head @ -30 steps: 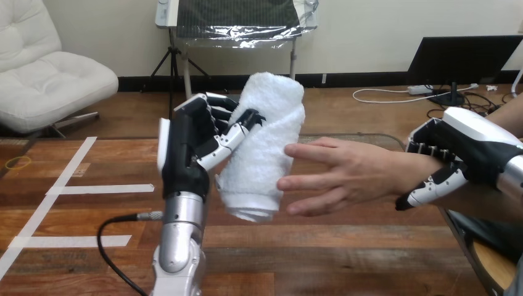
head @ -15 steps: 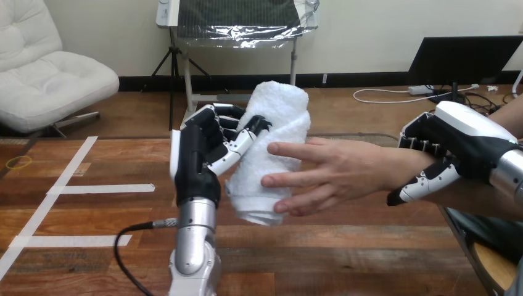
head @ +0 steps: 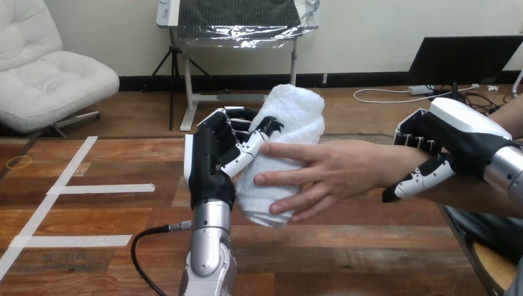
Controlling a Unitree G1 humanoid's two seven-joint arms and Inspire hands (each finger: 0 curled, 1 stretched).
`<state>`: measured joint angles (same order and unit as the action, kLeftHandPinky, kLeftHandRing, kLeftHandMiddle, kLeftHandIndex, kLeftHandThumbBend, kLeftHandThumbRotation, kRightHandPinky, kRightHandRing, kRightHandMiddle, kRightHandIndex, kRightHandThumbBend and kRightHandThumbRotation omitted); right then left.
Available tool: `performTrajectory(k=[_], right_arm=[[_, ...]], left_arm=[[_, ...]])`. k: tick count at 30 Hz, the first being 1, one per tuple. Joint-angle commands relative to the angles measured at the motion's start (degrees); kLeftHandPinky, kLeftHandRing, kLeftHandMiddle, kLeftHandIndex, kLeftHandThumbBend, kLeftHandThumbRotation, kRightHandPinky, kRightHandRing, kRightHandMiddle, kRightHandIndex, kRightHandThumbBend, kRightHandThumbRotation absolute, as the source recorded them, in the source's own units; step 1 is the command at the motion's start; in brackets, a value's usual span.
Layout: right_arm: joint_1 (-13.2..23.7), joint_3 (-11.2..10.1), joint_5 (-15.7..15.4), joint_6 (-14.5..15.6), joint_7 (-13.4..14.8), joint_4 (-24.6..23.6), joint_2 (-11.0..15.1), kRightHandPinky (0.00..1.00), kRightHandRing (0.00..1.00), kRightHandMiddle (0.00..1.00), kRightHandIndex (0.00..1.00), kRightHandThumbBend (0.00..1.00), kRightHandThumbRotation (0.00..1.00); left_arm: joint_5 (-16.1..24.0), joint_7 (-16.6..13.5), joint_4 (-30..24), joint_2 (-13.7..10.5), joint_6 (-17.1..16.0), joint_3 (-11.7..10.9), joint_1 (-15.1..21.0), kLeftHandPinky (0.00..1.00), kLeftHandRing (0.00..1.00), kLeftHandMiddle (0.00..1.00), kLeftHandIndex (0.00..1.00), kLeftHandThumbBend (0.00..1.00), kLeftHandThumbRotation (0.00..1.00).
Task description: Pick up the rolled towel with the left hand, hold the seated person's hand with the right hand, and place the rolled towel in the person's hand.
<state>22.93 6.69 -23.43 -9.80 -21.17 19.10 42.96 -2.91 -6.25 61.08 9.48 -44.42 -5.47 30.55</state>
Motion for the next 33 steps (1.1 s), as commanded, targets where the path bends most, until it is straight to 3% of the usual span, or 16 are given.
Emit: performTrajectory(k=[1,10,21,27,33], right_arm=[[3.78,-0.93,0.66,1.19,1.20,0.17,-1.47,0.31,0.32,0.36,0.36,0.92,0.20],[3.68,-0.88,0.60,1.11,1.26,0.30,-1.51,0.31,0.32,0.36,0.35,0.91,0.19],[3.52,-0.96,1.07,1.22,0.95,0.28,-1.72,0.30,0.32,0.37,0.36,0.91,0.18],[3.31,-0.88,0.83,1.77,0.93,-0.20,-1.71,0.30,0.32,0.37,0.36,0.91,0.19],[3.17,-0.89,0.83,1.97,0.81,-0.39,-1.61,0.30,0.33,0.37,0.36,0.91,0.19]], left_arm=[[-0.92,0.05,-0.61,4.55,-2.96,-0.14,8.31,0.27,0.31,0.37,0.42,0.53,0.00],[-2.78,-0.08,-1.11,7.19,-2.06,0.01,8.82,0.27,0.31,0.37,0.42,0.55,0.00],[-3.06,-0.78,-1.04,8.85,-1.80,0.64,9.80,0.28,0.32,0.37,0.42,0.56,0.00],[-4.73,0.61,-1.22,10.01,-1.53,0.40,10.25,0.28,0.32,0.38,0.42,0.57,0.00],[-3.74,-0.59,-1.51,10.26,-1.55,1.46,10.40,0.28,0.32,0.38,0.43,0.56,0.00]])
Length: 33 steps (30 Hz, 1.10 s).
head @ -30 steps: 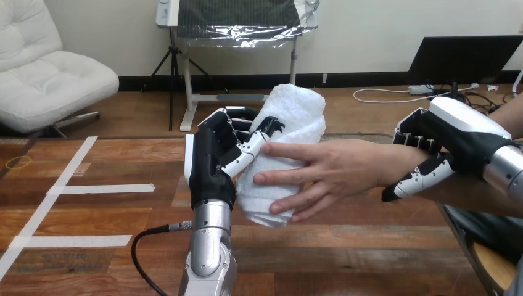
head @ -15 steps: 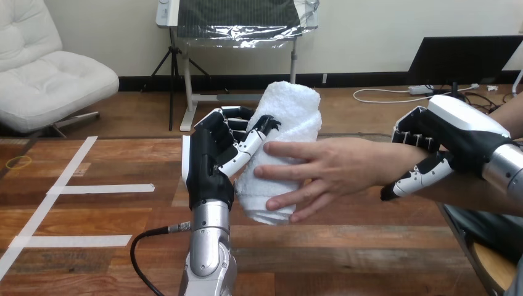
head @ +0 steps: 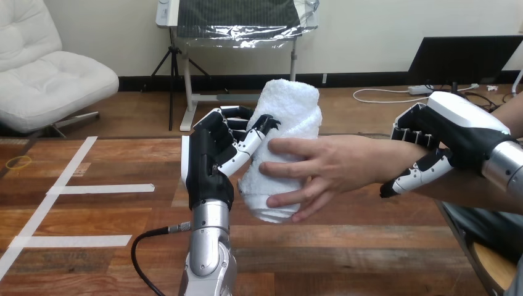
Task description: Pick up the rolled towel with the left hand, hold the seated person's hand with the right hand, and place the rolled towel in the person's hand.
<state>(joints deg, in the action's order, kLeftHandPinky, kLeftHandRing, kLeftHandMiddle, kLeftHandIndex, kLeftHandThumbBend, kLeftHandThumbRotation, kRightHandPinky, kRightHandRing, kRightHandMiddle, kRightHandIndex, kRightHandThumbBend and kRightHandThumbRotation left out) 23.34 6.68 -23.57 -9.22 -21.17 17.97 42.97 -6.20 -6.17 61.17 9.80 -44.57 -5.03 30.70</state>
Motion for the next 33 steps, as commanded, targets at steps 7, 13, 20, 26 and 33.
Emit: performTrajectory(k=[7,13,20,26,33], right_arm=[[2.51,-0.96,0.89,1.84,0.93,0.39,-1.67,0.30,0.33,0.37,0.36,0.91,0.19],[2.18,-1.21,1.25,1.38,1.07,0.55,-1.66,0.31,0.33,0.37,0.36,0.91,0.19],[1.78,-1.50,1.90,1.65,0.47,0.03,-1.61,0.31,0.33,0.37,0.36,0.91,0.19],[1.32,-1.83,2.44,1.57,0.36,-0.19,-1.55,0.31,0.34,0.38,0.37,0.90,0.18],[0.66,-2.25,3.56,2.49,-0.99,-1.34,-1.33,0.32,0.36,0.40,0.40,0.90,0.21]], left_arm=[[0.19,-0.95,-2.16,10.29,-1.43,1.98,10.05,0.29,0.34,0.40,0.44,0.56,0.00],[0.56,-1.09,-2.37,10.50,-2.28,2.83,9.72,0.29,0.34,0.41,0.44,0.56,0.00],[-0.03,0.05,-2.84,10.40,-2.17,3.53,8.95,0.28,0.33,0.40,0.44,0.57,0.00],[-1.79,3.95,-3.47,10.05,-1.51,3.73,8.05,0.29,0.35,0.42,0.47,0.59,0.00],[-3.98,8.05,-4.96,9.51,1.12,4.06,6.85,0.36,0.43,0.51,0.56,0.65,0.13]])
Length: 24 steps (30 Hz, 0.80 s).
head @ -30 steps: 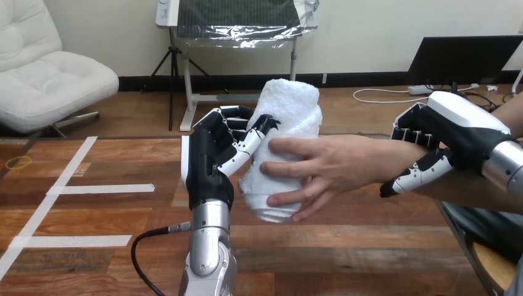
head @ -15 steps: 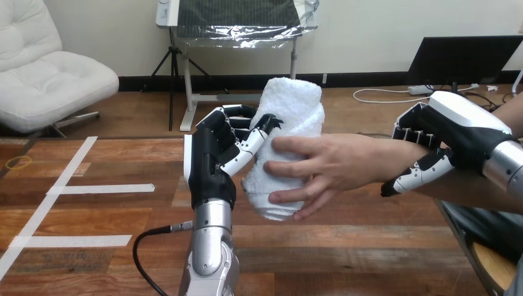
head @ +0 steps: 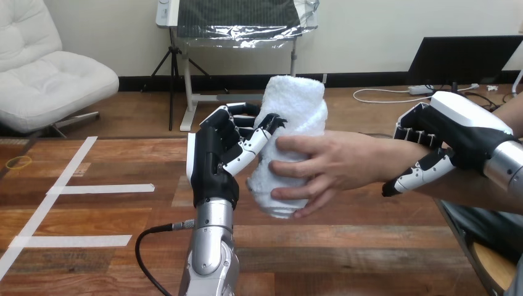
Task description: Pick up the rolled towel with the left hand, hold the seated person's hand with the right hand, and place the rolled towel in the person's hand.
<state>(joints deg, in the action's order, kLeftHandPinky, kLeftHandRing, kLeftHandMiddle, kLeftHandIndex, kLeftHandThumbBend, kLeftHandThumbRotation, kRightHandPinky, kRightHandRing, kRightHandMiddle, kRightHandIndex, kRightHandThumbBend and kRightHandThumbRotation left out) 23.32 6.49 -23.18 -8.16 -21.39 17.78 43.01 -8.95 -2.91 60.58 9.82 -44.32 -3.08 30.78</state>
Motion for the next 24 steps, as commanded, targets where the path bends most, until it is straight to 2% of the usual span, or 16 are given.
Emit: performTrajectory(k=[1,4,6,7,8,9,16,17,21,24], right_arm=[[0.58,-2.17,3.72,1.16,-1.24,-1.14,-1.29,0.33,0.36,0.40,0.40,0.90,0.21],[0.30,-2.32,4.84,0.29,-2.36,-1.21,-0.92,0.35,0.38,0.42,0.43,0.90,0.23],[0.13,-2.38,5.33,-0.28,-3.09,-1.32,-0.61,0.37,0.41,0.45,0.46,0.91,0.28],[0.05,-2.47,5.80,-0.59,-3.66,-1.32,-0.47,0.38,0.42,0.46,0.47,0.91,0.30],[-0.02,-2.57,6.10,-0.73,-4.02,-1.35,-0.39,0.40,0.44,0.48,0.50,0.92,0.35],[-0.08,-2.65,6.33,-0.83,-4.29,-1.40,-0.33,0.40,0.45,0.49,0.52,0.93,0.36],[-1.21,-3.39,7.90,-1.80,-5.77,-2.40,0.36,0.46,0.53,0.58,0.61,0.97,0.50],[-1.43,-3.59,8.20,-1.91,-5.81,-2.56,0.33,0.48,0.56,0.61,0.63,0.98,0.53],[-2.45,-4.54,9.87,-0.07,-6.65,-4.08,0.03,0.51,0.60,0.65,0.67,0.99,0.57],[-3.16,-4.94,10.24,-1.07,-6.50,-4.48,0.18,0.55,0.65,0.69,0.71,1.00,0.60]], left_arm=[[-1.93,6.02,-4.72,9.35,1.21,2.12,6.46,0.37,0.44,0.52,0.57,0.65,0.15],[-3.20,8.21,-5.63,8.98,1.90,2.21,5.72,0.43,0.49,0.57,0.63,0.69,0.27],[-3.66,9.03,-6.24,8.64,2.49,2.37,5.30,0.48,0.55,0.61,0.68,0.71,0.37],[-3.17,8.78,-6.84,8.11,3.06,2.75,4.93,0.50,0.57,0.63,0.70,0.73,0.41],[-2.78,8.52,-7.30,7.76,3.46,3.03,4.65,0.56,0.62,0.68,0.75,0.75,0.52],[-2.54,8.37,-7.69,7.54,3.78,3.24,4.43,0.59,0.64,0.70,0.77,0.76,0.55],[-0.93,8.26,-11.64,5.16,5.05,4.12,2.18,0.77,0.78,0.81,0.85,0.76,0.77],[-0.94,8.28,-12.01,4.99,4.94,4.09,1.94,0.83,0.81,0.83,0.86,0.78,0.82],[0.39,7.59,-14.07,3.67,5.47,4.61,0.69,0.90,0.85,0.85,0.87,0.79,0.88],[1.36,7.39,-15.51,2.60,5.67,4.79,-0.26,0.96,0.90,0.88,0.89,0.78,0.94]])
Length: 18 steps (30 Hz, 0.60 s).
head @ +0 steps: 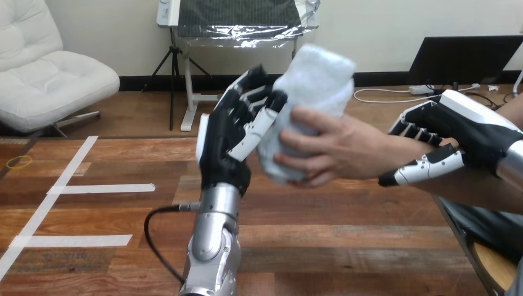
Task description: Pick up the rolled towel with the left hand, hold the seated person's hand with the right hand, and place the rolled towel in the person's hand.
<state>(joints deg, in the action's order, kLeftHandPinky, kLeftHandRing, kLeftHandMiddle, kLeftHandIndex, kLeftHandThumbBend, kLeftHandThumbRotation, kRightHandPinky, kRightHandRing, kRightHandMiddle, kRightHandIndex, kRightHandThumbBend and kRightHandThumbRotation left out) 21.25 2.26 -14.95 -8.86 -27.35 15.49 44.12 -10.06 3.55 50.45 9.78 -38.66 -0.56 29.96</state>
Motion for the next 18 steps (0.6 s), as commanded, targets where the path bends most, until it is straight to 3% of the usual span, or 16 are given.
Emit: performTrajectory(k=[1,6,9,18], right_arm=[[-1.37,-1.11,2.71,-0.23,-0.79,-2.35,-1.12,0.55,0.65,0.69,0.71,1.00,0.60],[-2.46,-2.05,4.21,-0.11,-0.86,-3.10,-1.41,0.60,0.69,0.73,0.75,1.00,0.62],[-2.88,-2.58,5.87,-2.32,-1.20,-2.41,-1.58,0.61,0.70,0.74,0.77,0.99,0.63],[-4.54,-3.34,7.72,-1.38,-1.45,-3.77,-1.73,0.63,0.74,0.79,0.82,1.00,0.71]], left_arm=[[2.97,0.61,-5.89,2.15,-0.12,2.29,0.20,0.96,0.90,0.88,0.89,0.78,0.94],[4.98,-0.36,-8.11,0.67,0.26,2.29,-1.30,0.99,0.95,0.90,0.90,0.78,0.97],[5.35,-0.25,-9.84,-0.03,0.93,2.05,-2.49,0.99,0.97,0.91,0.90,0.79,0.97],[7.10,-0.32,-14.98,-2.01,1.86,1.93,-6.17,1.00,1.00,0.95,0.93,0.80,0.99]])
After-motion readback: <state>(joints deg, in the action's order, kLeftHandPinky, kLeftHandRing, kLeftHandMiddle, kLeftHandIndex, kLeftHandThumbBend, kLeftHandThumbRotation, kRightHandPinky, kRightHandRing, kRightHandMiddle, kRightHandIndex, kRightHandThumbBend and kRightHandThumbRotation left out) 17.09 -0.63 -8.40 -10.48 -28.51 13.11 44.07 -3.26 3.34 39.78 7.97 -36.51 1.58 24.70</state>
